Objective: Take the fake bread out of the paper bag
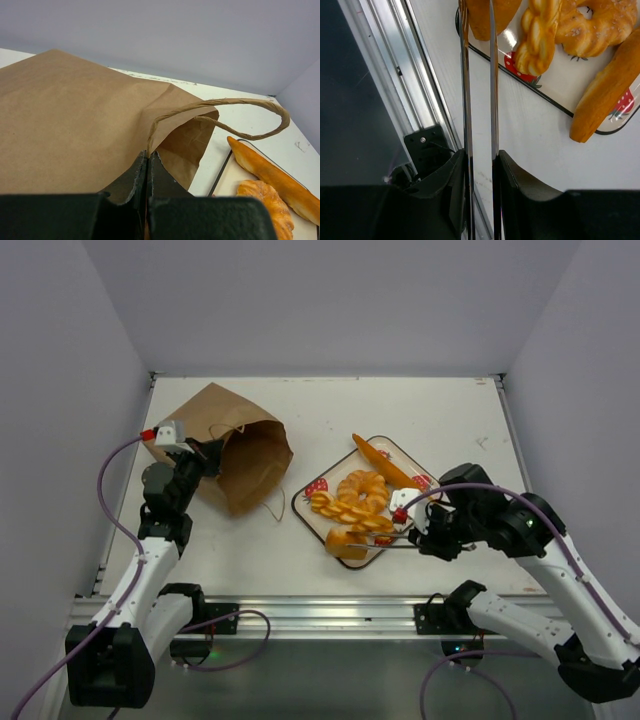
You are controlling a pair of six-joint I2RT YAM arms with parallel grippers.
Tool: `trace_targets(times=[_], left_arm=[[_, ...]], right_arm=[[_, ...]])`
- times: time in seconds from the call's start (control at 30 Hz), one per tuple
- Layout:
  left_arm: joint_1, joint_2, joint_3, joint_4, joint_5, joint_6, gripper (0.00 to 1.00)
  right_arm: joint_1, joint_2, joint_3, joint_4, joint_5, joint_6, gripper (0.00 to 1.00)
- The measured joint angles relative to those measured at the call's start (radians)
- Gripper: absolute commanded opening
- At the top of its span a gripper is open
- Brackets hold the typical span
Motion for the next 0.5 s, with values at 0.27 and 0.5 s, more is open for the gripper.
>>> trace_targets(times=[0.27,0.5], left_arm=[[0.000,0.002,-0.003,0.000,0.000,0.000,0.00],[0.000,0.002,-0.003,0.001,0.000,0.000,0.00]], right_arm=[[-0.002,0.090,-0.020,0.007,0.024,0.009,0.00],[-0.047,0.202,0.036,0.009,0.037,0.023,0.00]])
